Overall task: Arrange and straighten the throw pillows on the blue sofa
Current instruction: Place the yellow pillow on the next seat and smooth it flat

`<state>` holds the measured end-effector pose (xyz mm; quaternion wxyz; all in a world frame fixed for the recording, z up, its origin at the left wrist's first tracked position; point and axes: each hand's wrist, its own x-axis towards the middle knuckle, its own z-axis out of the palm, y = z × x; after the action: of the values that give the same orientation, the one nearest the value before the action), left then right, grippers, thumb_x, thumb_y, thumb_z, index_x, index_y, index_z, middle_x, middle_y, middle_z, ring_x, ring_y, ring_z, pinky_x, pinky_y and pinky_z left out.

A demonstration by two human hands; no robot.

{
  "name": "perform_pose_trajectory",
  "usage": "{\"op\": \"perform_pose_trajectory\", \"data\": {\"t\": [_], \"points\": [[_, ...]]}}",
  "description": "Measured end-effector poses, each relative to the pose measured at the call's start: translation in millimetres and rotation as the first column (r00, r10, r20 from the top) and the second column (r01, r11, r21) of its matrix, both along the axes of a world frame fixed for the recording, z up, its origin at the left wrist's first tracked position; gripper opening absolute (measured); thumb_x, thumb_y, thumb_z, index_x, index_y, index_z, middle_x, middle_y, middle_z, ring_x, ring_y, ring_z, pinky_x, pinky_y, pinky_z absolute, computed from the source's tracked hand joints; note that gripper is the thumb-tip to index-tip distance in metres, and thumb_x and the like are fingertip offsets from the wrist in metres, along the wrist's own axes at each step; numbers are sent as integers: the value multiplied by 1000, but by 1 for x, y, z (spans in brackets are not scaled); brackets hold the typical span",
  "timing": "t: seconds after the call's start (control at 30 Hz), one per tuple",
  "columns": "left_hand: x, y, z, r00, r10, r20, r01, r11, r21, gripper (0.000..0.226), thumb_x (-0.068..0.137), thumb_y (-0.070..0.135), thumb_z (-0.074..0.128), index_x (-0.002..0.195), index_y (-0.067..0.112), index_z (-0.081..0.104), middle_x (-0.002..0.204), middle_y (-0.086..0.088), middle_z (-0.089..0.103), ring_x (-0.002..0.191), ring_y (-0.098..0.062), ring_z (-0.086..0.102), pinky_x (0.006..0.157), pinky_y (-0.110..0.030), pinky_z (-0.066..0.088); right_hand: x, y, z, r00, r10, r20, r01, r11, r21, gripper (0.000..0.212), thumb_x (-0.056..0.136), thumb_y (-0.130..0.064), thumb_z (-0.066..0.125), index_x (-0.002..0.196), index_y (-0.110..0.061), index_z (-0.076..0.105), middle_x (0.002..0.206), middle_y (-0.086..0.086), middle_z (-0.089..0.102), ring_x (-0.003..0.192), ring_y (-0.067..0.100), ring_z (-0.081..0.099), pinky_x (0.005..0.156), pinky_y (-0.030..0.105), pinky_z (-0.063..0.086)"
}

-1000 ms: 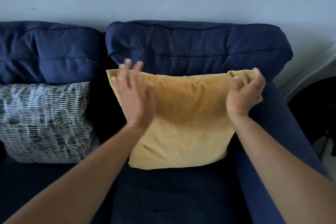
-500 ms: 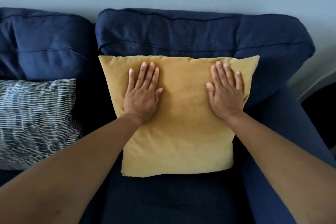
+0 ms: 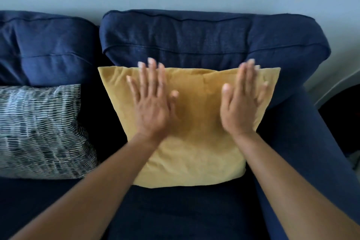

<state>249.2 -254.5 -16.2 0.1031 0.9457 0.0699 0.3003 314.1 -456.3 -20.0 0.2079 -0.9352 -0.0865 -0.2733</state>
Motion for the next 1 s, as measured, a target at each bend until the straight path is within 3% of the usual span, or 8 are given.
{"op": "perform_pose_trajectory", "data": {"t": [0.13, 0.27, 0.4, 0.53, 0.63, 0.8, 0.9, 1.0], "points": [[-32, -42, -37, 969, -229, -87, 239, 963, 124, 61, 106, 36, 27, 159, 5, 24, 167, -13, 19, 156, -32, 9, 126, -52, -3, -34, 23, -39, 951, 308, -40, -307, 912, -272, 58, 105, -38, 24, 157, -13, 20, 165, 7, 15, 153, 21, 9, 122, 48, 0], [-23, 3, -71, 944, -159, -290, 237, 937, 257, 64, 104, 42, 25, 158, 8, 16, 167, -12, 22, 154, -24, 6, 124, -45, -11, -8, -11, -68, 973, 191, -130, -226, 908, -354, 61, 103, -41, 22, 158, -16, 20, 166, 5, 15, 153, 20, 10, 121, 49, 5], [-14, 35, -73, 968, -20, -251, 75, 975, 210, 69, 105, 46, 22, 160, 6, 15, 169, -12, 14, 156, -28, 9, 124, -51, -8, 21, -50, -77, 982, -16, -187, -28, 972, -232, 63, 104, -45, 13, 159, -14, 8, 168, 5, 5, 154, 20, 1, 122, 51, -2], [-31, 25, -59, 978, 149, -148, -155, 988, -25, 70, 107, 43, 23, 160, 0, 11, 169, -20, 8, 156, -37, 3, 124, -55, -7, 7, -56, -67, 974, -149, -173, 145, 989, -33, 62, 106, -43, 15, 159, -12, 5, 168, 6, 4, 154, 21, 0, 121, 56, 0], [-51, -16, -50, 999, 49, -16, -51, 995, -89, 68, 107, 40, 22, 159, -3, 13, 168, -24, 7, 155, -42, 0, 123, -56, -8, -28, -37, -53, 995, -100, -3, 100, 994, 52, 60, 107, -39, 19, 158, -7, 13, 166, 12, 12, 154, 26, 7, 121, 54, -1], [-73, -63, -84, 986, -152, -72, 154, 988, 13, 63, 105, 35, 27, 158, 2, 15, 166, -12, 9, 156, -28, 0, 125, -50, -8, -88, 1, -95, 955, 296, -5, -290, 934, -210, 61, 106, -40, 25, 158, -12, 11, 165, 6, 9, 153, 20, 3, 122, 49, -1], [-69, -26, -113, 970, -127, -209, 151, 983, 103, 64, 104, 43, 27, 155, 4, 22, 163, -12, 18, 155, -25, 9, 123, -49, -4, -68, -22, -127, 950, 307, -57, -303, 864, -403, 64, 103, -48, 30, 158, -17, 18, 164, 7, 17, 153, 20, 10, 120, 52, 8], [-62, 11, -125, 959, -85, -271, 129, 981, 148, 71, 105, 53, 14, 157, 4, 16, 165, -12, 13, 156, -19, -8, 124, -54, -2, -41, -62, -143, 974, 174, -147, -216, 909, -356, 68, 101, -55, 26, 159, -21, 15, 166, 4, 7, 153, 24, 8, 119, 54, 4]]}}
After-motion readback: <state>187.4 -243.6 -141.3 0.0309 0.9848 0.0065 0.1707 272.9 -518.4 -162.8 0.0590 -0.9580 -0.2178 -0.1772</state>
